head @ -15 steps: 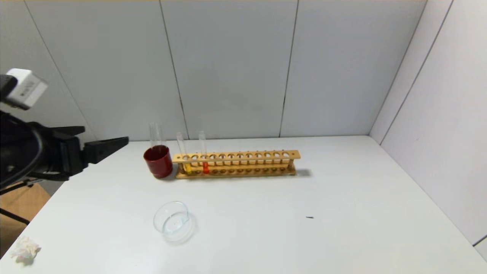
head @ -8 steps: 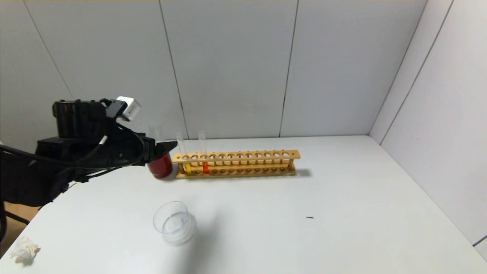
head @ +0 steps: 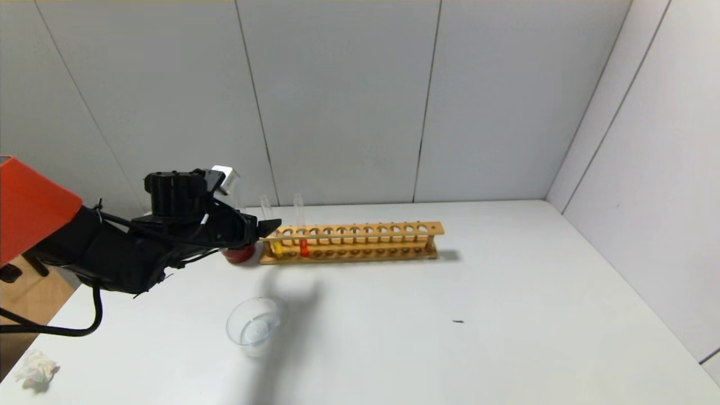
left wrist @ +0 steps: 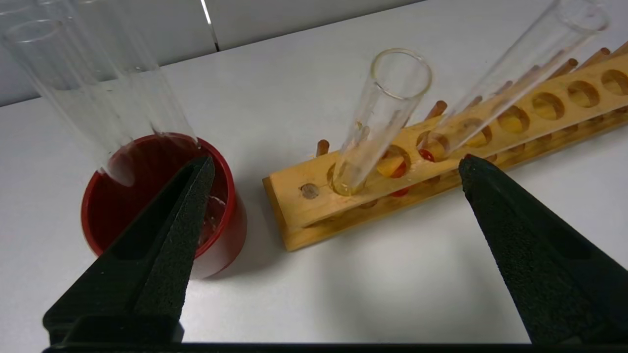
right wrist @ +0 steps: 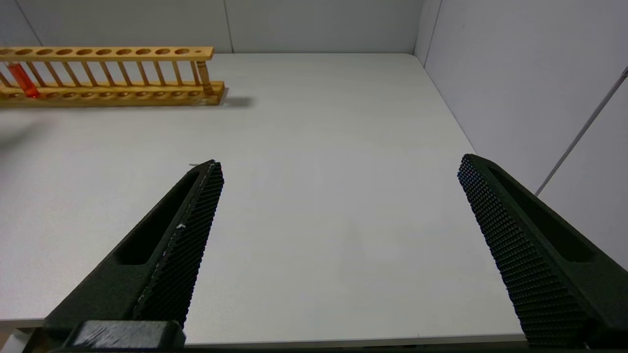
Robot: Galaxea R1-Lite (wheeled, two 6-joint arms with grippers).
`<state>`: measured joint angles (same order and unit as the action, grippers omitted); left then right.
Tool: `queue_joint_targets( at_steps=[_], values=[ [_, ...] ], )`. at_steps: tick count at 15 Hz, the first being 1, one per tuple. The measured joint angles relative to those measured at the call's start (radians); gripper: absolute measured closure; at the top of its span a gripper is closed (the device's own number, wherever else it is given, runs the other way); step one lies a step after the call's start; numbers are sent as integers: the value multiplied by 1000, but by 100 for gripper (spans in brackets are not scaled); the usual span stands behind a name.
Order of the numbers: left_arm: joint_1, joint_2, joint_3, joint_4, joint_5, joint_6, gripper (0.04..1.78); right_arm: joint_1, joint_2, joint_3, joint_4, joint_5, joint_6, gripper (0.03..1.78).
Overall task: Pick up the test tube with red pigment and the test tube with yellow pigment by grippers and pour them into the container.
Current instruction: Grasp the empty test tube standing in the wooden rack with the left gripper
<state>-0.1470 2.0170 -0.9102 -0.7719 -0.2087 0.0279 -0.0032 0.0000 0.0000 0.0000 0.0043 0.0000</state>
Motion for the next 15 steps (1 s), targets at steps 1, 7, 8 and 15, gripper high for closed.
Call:
queue_joint_targets(
  at_steps=[1, 7, 8, 15],
  values=[
    [0, 20, -18, -3, 0, 0, 7, 0, 0, 0, 0, 0, 0, 6],
    [-8, 119, -121, 4, 0, -13, 8, 0, 0, 0, 0, 0, 0, 6],
    [-11, 129, -129, 4, 0, -13, 11, 0, 0, 0, 0, 0, 0, 6],
    [-27, 148, -142, -1, 8, -13, 101, 0, 0, 0, 0, 0, 0, 6]
  ],
)
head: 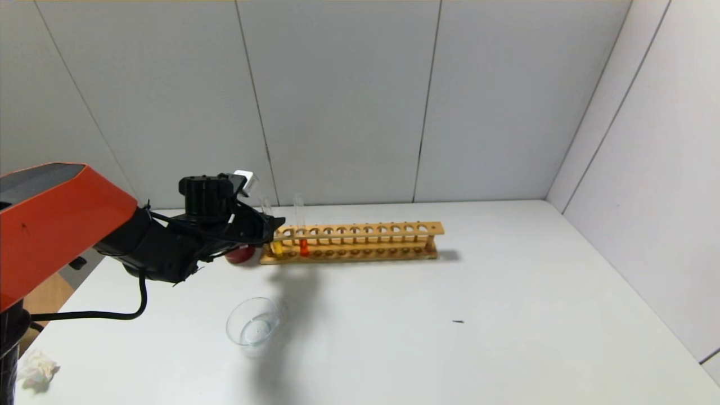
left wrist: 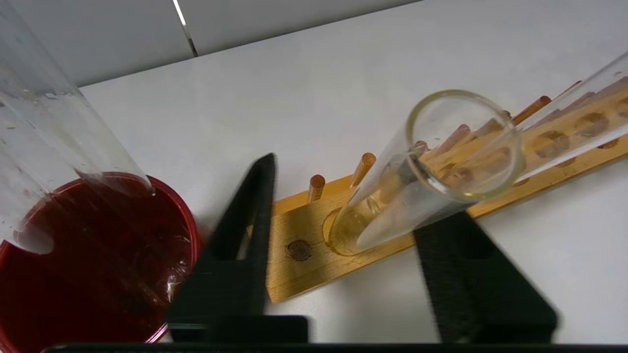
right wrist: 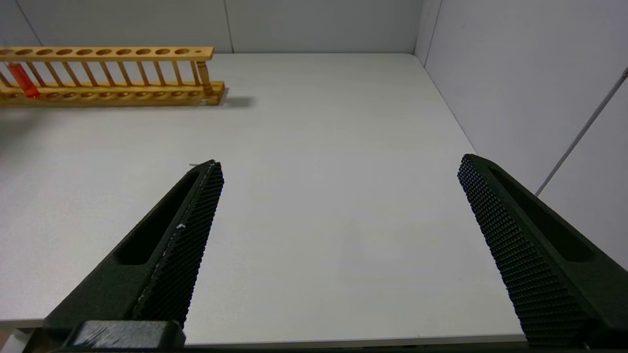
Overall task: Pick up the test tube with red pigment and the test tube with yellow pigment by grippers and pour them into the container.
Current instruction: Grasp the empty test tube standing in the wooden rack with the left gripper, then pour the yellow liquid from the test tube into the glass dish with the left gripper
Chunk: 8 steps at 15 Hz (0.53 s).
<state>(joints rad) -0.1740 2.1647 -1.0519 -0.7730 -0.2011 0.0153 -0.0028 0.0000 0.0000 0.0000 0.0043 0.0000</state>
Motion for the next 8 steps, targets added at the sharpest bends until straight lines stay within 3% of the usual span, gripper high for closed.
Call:
queue_joint_targets(
  at_steps=[3, 8],
  values=[
    [-2, 0, 1, -1, -1, 0, 147, 0, 0, 0, 0, 0, 0, 6],
    [-5, -19, 0, 8, 0, 2, 150, 0, 0, 0, 0, 0, 0, 6]
  ],
)
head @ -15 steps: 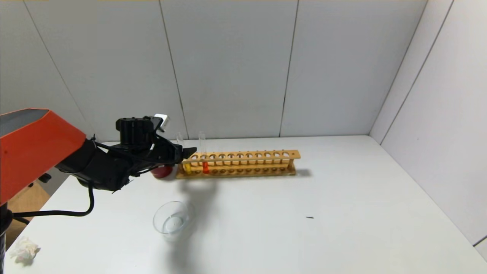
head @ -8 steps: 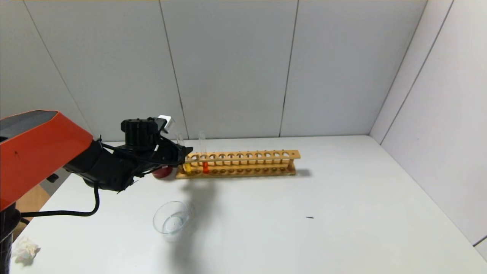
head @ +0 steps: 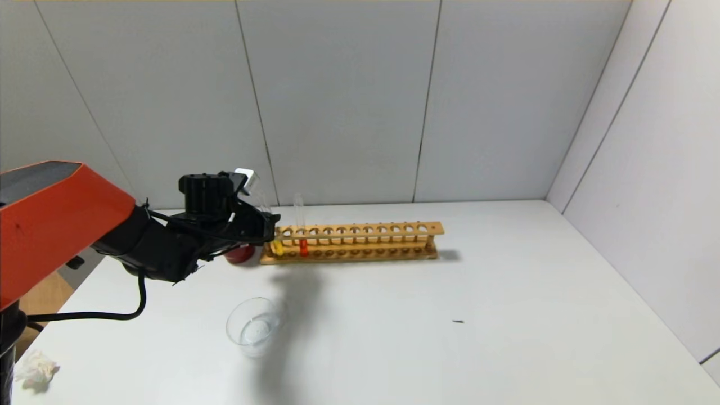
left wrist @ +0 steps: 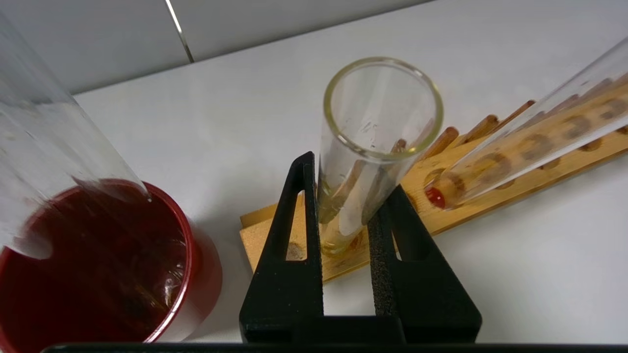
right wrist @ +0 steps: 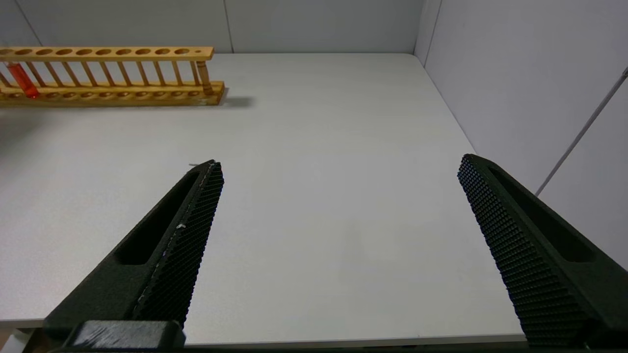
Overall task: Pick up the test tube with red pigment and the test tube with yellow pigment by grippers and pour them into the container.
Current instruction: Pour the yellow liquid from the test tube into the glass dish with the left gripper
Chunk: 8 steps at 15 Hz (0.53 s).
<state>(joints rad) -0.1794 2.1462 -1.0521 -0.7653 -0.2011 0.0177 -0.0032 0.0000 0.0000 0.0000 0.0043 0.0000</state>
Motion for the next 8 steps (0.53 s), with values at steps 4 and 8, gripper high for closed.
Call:
queue_joint_targets(
  at_steps=[4, 8],
  values=[
    [-1, -100, -5, 48, 0, 5, 150, 0, 0, 0, 0, 0, 0, 6],
    [-1, -273, -63, 200, -1, 13, 150, 0, 0, 0, 0, 0, 0, 6]
  ],
)
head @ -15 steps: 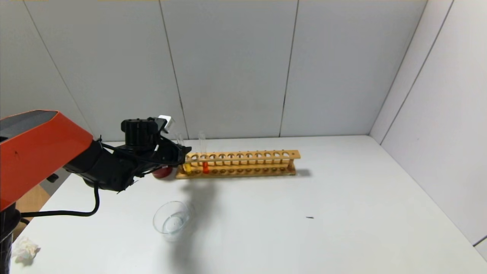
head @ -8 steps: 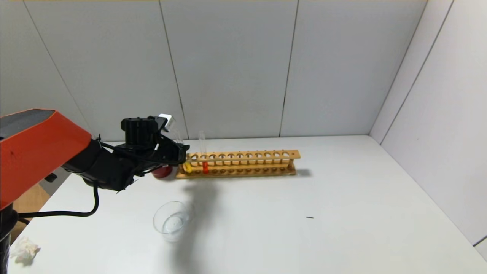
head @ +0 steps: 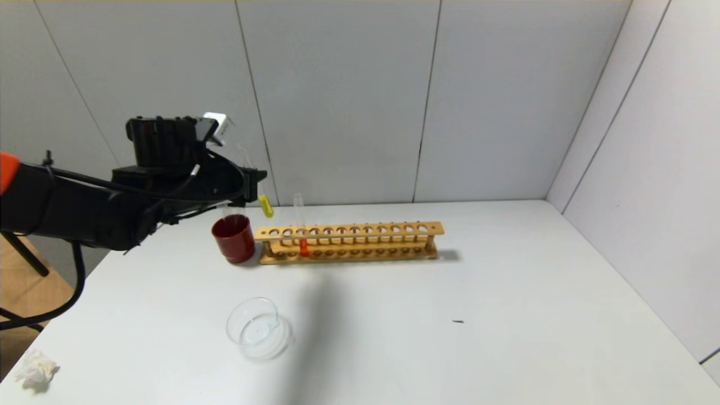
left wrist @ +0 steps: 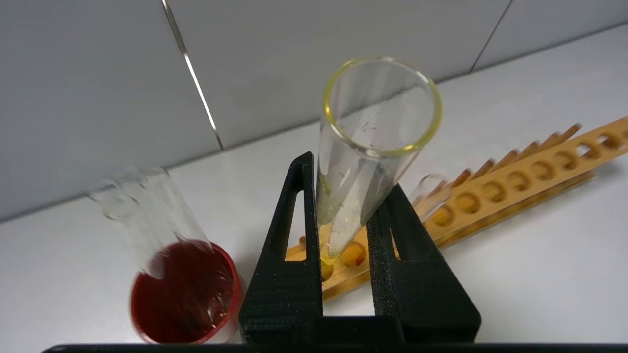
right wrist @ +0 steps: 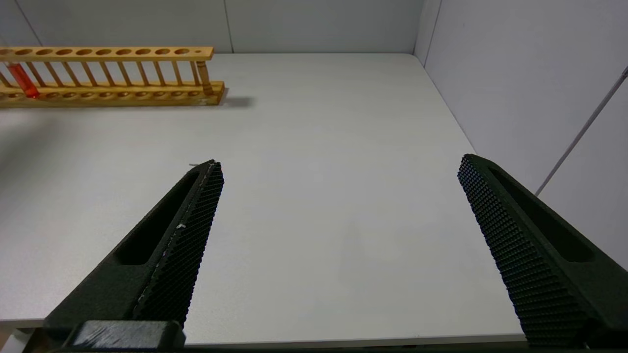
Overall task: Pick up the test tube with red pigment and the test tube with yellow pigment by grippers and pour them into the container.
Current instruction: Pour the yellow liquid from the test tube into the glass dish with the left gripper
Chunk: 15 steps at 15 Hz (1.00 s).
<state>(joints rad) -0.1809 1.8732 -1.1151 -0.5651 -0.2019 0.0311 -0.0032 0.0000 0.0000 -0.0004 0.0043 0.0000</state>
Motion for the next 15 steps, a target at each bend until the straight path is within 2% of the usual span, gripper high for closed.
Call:
queue_joint_targets(
  at_steps=[4, 7, 12, 15],
  values=[
    [8, -170, -5, 146, -4, 63, 150, 0, 0, 0, 0, 0, 0, 6],
    [68, -280, 112, 206, -13, 221, 150, 0, 0, 0, 0, 0, 0, 6],
    [190, -384, 381, 190, -151, 619, 150, 0, 0, 0, 0, 0, 0, 6],
    [229, -364, 523, 51, -182, 823, 150, 0, 0, 0, 0, 0, 0, 6]
  ],
)
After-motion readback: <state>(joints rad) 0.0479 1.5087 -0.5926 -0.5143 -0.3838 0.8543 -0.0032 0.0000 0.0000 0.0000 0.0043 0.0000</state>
